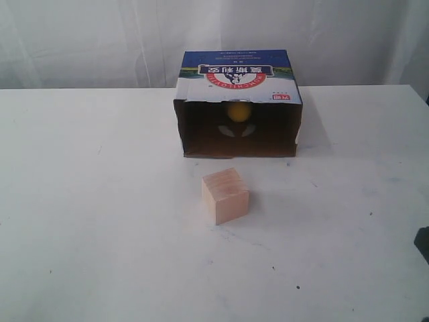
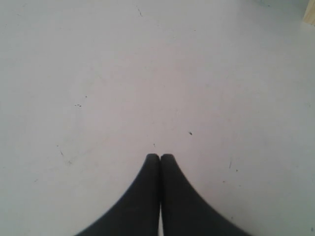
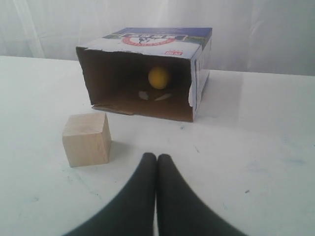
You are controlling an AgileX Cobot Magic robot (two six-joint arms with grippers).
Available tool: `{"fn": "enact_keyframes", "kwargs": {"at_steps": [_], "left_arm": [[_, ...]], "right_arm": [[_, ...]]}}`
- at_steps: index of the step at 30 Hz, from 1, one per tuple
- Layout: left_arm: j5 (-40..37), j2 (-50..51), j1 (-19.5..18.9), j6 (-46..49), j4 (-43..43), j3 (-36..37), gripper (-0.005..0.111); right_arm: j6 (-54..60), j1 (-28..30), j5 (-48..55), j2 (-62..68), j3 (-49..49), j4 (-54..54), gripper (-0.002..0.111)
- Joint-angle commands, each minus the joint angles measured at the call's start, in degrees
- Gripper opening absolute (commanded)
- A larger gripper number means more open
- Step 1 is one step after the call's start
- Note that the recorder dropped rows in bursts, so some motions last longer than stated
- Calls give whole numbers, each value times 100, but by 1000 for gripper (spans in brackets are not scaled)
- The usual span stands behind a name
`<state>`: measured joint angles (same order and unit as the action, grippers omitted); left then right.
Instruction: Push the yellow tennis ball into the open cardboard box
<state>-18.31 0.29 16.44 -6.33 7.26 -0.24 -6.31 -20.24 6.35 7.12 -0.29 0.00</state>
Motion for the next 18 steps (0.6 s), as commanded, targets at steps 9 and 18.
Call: {"fn": "enact_keyframes", "kwargs": {"at_steps": [9,18], "left_arm": [[-100,-29,29,13,2,24,0],[-100,-29,29,13,2,24,0]], "right_arm": [[-1,43,334,-635,29,0,0],[198,43,401,-635,29,0,0]]}}
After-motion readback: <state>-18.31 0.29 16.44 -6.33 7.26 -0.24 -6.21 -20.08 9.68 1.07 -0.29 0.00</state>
